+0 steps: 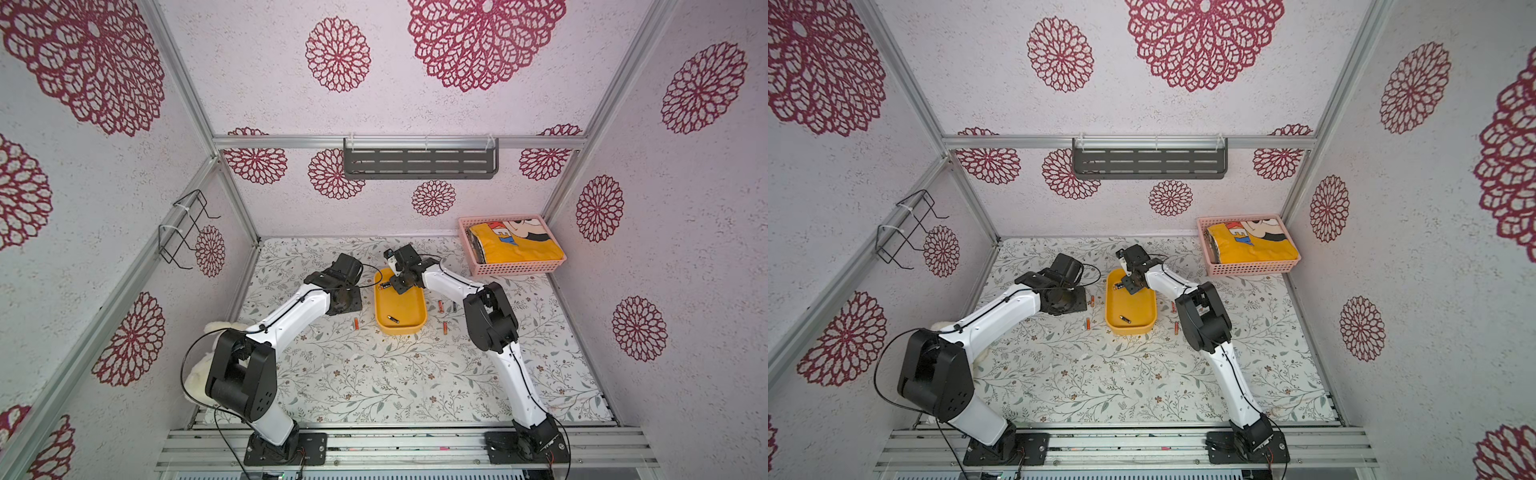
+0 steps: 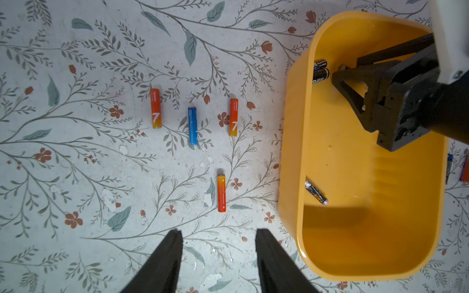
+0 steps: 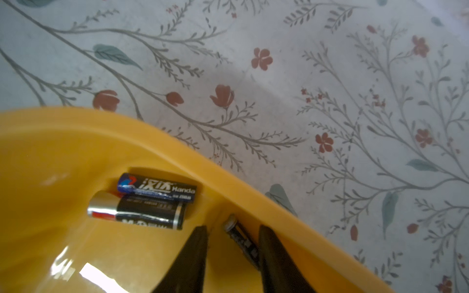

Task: Take the batteries out of the storage box
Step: Pick up the battery from the storage box.

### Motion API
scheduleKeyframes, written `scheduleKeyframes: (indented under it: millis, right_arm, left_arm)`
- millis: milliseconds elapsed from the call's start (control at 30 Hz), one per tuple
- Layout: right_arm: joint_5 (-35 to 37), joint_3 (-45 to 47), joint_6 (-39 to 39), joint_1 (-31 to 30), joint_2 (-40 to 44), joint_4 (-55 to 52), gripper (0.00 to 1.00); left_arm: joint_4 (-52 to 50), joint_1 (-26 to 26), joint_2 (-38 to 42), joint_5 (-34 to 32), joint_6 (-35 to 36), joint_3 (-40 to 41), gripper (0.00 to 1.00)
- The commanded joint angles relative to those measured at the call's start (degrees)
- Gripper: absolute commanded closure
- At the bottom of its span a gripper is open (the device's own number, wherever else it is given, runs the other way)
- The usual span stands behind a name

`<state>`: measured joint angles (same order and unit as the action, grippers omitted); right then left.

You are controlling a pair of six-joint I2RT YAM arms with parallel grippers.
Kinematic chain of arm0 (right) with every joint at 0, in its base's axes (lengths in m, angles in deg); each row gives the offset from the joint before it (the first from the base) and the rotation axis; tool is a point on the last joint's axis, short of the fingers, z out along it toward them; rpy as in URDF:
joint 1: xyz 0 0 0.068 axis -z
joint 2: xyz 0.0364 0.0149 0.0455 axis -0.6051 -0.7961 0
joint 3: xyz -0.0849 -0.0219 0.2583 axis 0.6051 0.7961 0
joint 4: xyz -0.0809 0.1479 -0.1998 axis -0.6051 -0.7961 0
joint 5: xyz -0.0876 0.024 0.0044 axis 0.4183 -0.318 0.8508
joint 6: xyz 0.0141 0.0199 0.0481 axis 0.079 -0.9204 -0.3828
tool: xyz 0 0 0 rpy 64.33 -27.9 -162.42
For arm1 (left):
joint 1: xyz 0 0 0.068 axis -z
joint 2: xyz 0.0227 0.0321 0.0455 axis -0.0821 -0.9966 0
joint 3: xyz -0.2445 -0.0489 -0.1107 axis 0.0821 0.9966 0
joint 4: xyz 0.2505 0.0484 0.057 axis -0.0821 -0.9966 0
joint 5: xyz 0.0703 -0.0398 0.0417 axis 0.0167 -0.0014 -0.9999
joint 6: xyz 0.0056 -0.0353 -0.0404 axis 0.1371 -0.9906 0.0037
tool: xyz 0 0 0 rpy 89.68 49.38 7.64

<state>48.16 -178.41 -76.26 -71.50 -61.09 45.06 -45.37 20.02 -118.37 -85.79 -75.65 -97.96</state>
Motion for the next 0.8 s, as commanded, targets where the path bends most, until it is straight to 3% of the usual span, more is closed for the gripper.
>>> scheduleKeyframes:
  millis: [0,233,367,467,767]
  right_arm:
    - [-0.4,-3.1,-0.9,0.2,-1.0,-4.3,0.72]
    - [-0.7,-4.0,-6.3,0.3,0.5,-6.5,0.95]
    - [-1.7,-4.3,-9.2,0.3,1.3,-7.9,0.98]
    - [-2.5,-4.5,-10.6,0.3,2.0,-8.6,0.87]
    - [-3.9,-8.7,-11.6,0.7,1.4,-14.5,0.74]
  left_arm:
    - [0.0,-0.3,-0.2,-1.1,1.0,-0.9,0.5]
    - [-0.7,-0.5,-0.5,-2.0,1.0,-1.2,0.5]
    - [-1.0,-0.5,-1.1,-1.8,1.0,-1.9,0.5]
    - [-1.1,-0.5,-1.4,-1.7,1.1,-2.4,0.5]
    - [-1.4,-0.5,-3.1,-0.9,1.3,-3.9,0.49]
